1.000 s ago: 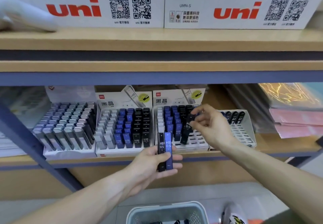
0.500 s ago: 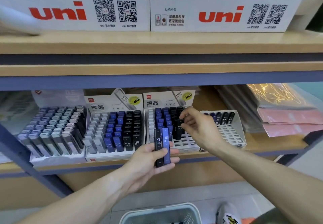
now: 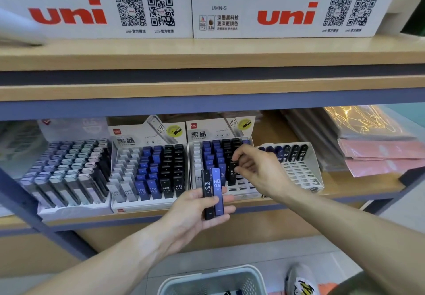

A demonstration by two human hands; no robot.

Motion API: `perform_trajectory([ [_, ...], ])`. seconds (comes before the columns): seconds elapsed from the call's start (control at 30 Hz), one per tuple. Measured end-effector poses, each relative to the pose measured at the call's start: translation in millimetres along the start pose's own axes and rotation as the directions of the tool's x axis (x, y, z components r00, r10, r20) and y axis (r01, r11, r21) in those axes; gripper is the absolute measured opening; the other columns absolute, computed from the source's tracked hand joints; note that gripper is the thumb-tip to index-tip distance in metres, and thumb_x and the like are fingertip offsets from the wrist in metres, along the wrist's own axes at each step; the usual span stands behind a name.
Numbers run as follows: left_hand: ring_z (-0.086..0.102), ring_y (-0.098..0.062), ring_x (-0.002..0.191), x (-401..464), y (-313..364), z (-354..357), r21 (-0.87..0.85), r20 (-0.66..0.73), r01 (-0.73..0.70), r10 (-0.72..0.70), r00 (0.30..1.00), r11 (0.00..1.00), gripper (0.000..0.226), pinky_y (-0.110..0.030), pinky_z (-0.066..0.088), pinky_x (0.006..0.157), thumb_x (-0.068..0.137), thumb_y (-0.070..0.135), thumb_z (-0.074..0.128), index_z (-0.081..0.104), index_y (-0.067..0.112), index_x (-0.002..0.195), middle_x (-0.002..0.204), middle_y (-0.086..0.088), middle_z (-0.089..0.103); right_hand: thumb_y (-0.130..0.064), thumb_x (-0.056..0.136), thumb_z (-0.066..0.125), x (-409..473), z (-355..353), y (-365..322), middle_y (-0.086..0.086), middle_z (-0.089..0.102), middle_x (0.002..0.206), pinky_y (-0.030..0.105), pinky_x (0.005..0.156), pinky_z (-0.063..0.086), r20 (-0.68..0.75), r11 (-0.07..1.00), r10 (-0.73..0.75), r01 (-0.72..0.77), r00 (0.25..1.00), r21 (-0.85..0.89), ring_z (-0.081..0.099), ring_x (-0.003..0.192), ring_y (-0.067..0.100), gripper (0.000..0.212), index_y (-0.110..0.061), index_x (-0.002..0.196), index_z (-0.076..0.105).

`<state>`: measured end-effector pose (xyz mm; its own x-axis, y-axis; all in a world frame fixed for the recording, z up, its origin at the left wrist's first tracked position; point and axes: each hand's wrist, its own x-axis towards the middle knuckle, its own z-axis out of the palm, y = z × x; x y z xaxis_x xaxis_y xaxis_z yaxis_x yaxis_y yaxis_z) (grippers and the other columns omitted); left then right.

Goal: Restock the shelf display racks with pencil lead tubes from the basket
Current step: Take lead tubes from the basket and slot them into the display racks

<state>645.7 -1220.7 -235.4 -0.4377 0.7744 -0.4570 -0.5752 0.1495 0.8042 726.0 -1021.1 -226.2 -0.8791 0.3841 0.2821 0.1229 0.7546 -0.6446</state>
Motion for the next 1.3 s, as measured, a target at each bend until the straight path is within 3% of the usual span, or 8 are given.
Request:
perform_trajectory([
  [0.23, 0.071, -0.029, 0.112, -1, -1, 1, 0.026, 0.016, -0.012, 0.012, 1.000, 1.000, 0.028, -0.039, 0.059, 0.094, 0.103, 0.004, 0.053, 0.065, 0.005, 0.128, 0.120, -0.012, 0.074, -0.013, 0.086, 0.077, 1, 1, -6, -0.012, 0.060, 0.098, 0.019, 0.070, 0.054, -0.109, 0.998, 0.023, -0.029, 0.994, -0.056, 0.064, 0.076, 0.005, 0.026, -0.028, 0.103, 0.065],
  [0.3, 0.071, -0.029, 0.112, -2, -1, 2, 0.020, 0.027, -0.007, 0.006, 1.000, 1.000, 0.028, -0.037, 0.059, 0.093, 0.102, 0.004, 0.054, 0.065, 0.005, 0.128, 0.120, -0.012, 0.074, -0.018, 0.088, 0.077, 0, -1, -16, -0.011, 0.065, 0.092, 0.021, 0.070, 0.054, -0.125, 0.993, 0.096, -0.085, 0.988, 0.085, 0.064, 0.075, 0.007, 0.020, -0.028, 0.101, 0.065],
  [0.4, 0.071, -0.030, 0.111, -4, 0, 3, 0.008, 0.039, 0.002, -0.002, 0.999, 1.000, 0.028, -0.036, 0.060, 0.092, 0.101, 0.004, 0.055, 0.065, 0.004, 0.128, 0.119, -0.014, 0.074, -0.021, 0.089, 0.077, -5, -2, -28, -0.001, 0.074, 0.089, 0.033, 0.076, 0.060, 0.092, 0.912, 0.179, -0.200, 0.980, 0.359, 0.071, 0.080, 0.019, 0.021, -0.027, 0.106, 0.067],
  [0.47, 0.071, -0.031, 0.111, -4, 0, 4, 0.001, 0.040, 0.006, -0.007, 0.999, 1.000, 0.028, -0.036, 0.060, 0.092, 0.101, 0.003, 0.055, 0.065, 0.003, 0.127, 0.119, -0.015, 0.074, -0.014, 0.086, 0.080, -7, 0, -28, 0.004, 0.075, 0.088, 0.038, 0.081, 0.061, 0.186, 0.902, 0.151, -0.212, 0.971, 0.377, 0.072, 0.083, 0.025, 0.027, -0.025, 0.107, 0.068],
  [0.67, 0.072, -0.038, 0.107, -5, 0, -1, -0.094, -0.024, 0.052, -0.054, 0.998, 0.994, 0.028, -0.044, 0.058, 0.095, 0.103, 0.003, 0.051, 0.058, -0.005, 0.129, 0.115, -0.025, 0.072, -0.008, 0.083, 0.082, -4, -1, -26, 0.006, 0.074, 0.085, 0.038, 0.083, 0.061, 0.078, 0.881, 0.200, -0.214, 0.977, 0.422, 0.071, 0.081, 0.028, 0.022, -0.019, 0.099, 0.071],
  [0.83, 0.073, -0.039, 0.101, -8, -6, -15, -0.092, -0.114, 0.083, -0.094, 0.989, 0.992, 0.033, -0.048, 0.058, 0.093, 0.099, 0.006, 0.046, 0.073, -0.006, 0.113, 0.113, -0.024, 0.071, -0.007, 0.085, 0.079, -4, -2, -23, 0.001, 0.071, 0.087, 0.025, 0.077, 0.058, -0.073, 0.932, 0.152, -0.118, 0.986, 0.344, 0.069, 0.079, 0.015, 0.021, -0.022, 0.096, 0.069],
  [0.97, 0.069, -0.038, 0.099, -12, -9, -18, -0.066, -0.152, 0.061, -0.070, 0.986, 0.996, 0.031, -0.050, 0.061, 0.088, 0.098, 0.006, 0.049, 0.075, -0.006, 0.106, 0.111, -0.016, 0.067, -0.006, 0.087, 0.077, -6, 3, -21, -0.004, 0.070, 0.087, 0.018, 0.075, 0.056, -0.065, 0.977, 0.056, -0.042, 0.996, 0.208, 0.067, 0.080, 0.008, 0.020, -0.021, 0.098, 0.067],
  [1.3, 0.071, -0.037, 0.106, -12, -10, -20, 0.082, -0.196, -0.008, 0.024, 0.980, 0.997, 0.020, -0.046, 0.062, 0.083, 0.103, 0.004, 0.055, 0.070, 0.002, 0.116, 0.125, -0.002, 0.070, -0.007, 0.088, 0.076, -6, 19, -28, -0.008, 0.069, 0.087, 0.022, 0.077, 0.058, -0.023, 0.980, -0.020, 0.025, 1.000, 0.197, 0.068, 0.082, 0.007, 0.021, -0.022, 0.098, 0.066],
])
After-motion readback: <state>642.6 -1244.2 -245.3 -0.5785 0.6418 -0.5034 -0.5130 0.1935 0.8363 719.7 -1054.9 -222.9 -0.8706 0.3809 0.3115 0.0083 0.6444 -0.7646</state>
